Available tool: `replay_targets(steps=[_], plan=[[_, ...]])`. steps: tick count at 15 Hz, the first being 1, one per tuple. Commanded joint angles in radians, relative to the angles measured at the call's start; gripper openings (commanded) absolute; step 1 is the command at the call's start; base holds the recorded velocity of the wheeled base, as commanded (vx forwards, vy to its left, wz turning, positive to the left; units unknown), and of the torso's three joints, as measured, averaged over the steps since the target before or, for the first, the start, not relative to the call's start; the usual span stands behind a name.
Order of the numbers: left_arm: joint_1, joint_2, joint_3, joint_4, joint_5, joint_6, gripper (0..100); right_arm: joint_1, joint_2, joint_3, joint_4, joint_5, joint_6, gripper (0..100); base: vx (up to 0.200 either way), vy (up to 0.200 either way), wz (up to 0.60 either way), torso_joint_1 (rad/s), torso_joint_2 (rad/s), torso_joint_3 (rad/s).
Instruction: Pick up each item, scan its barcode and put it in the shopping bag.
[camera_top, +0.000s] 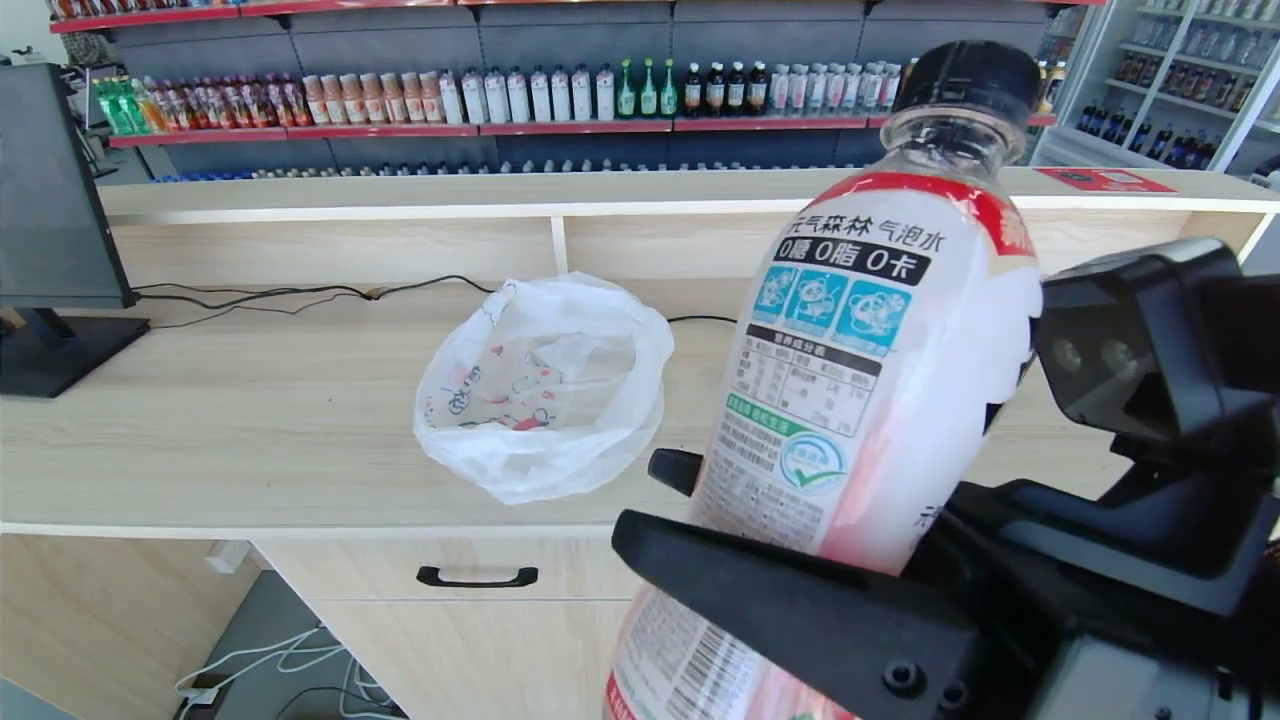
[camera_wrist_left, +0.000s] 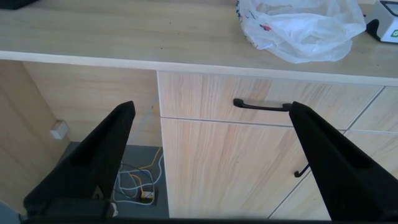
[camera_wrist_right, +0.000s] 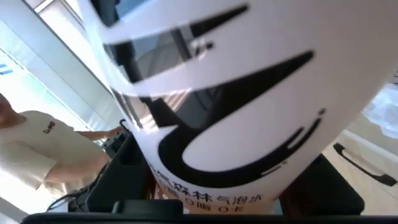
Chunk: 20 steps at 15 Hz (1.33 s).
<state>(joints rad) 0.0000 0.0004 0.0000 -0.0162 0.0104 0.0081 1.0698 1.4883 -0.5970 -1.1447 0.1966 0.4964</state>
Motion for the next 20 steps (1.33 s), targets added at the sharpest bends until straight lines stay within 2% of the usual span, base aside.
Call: replay_targets(steps=[1, 4, 7, 8, 11, 13, 16, 18, 19, 20], plan=[[0.000, 0.000, 0.000, -0.001, 0.000, 0.000, 100, 0.004, -0.005, 0.008, -0.003, 0.034, 0.051, 0, 0.000, 0.000, 0.00, 0.000, 0.00, 0.000], [0.000, 0.000, 0.000, 0.001, 0.000, 0.003, 100, 0.036, -0.019, 0.059, -0.072, 0.037, 0.156, 0, 0.000, 0.000, 0.00, 0.000, 0.00, 0.000], [0.000, 0.000, 0.000, 0.001, 0.000, 0.003, 100, 0.114, -0.036, 0.060, -0.079, 0.040, 0.174, 0, 0.000, 0.000, 0.00, 0.000, 0.00, 0.000], [0.000, 0.000, 0.000, 0.001, 0.000, 0.000, 100, 0.118, -0.029, 0.054, -0.075, 0.034, 0.160, 0, 0.000, 0.000, 0.00, 0.000, 0.00, 0.000], [0.000, 0.000, 0.000, 0.001, 0.000, 0.003, 100, 0.116, -0.025, -0.076, -0.020, -0.005, 0.047, 0, 0.000, 0.000, 0.00, 0.000, 0.00, 0.000], [0.000, 0.000, 0.000, -0.002, 0.000, 0.006, 100, 0.116, -0.054, -0.104, 0.037, -0.026, -0.110, 0, 0.000, 0.000, 0.00, 0.000, 0.00, 0.000], [0.000, 0.000, 0.000, 0.001, 0.000, 0.003, 100, 0.098, -0.051, -0.156, 0.214, -0.259, -0.407, 0, 0.000, 0.000, 0.00, 0.000, 0.00, 0.000], [0.000, 0.000, 0.000, 0.001, 0.000, 0.003, 100, -0.037, 0.006, -0.182, 0.215, -0.388, -0.588, 0, 0.000, 0.000, 0.00, 0.000, 0.00, 0.000], [0.000, 0.000, 0.000, 0.002, 0.000, 0.003, 100, -0.070, 0.012, -0.184, 0.207, -0.411, -0.630, 0, 0.000, 0.000, 0.00, 0.000, 0.00, 0.000], [0.000, 0.000, 0.000, 0.002, 0.000, 0.004, 100, -0.151, 0.017, -0.173, 0.148, -0.450, -0.736, 0, 0.000, 0.000, 0.00, 0.000, 0.00, 0.000]])
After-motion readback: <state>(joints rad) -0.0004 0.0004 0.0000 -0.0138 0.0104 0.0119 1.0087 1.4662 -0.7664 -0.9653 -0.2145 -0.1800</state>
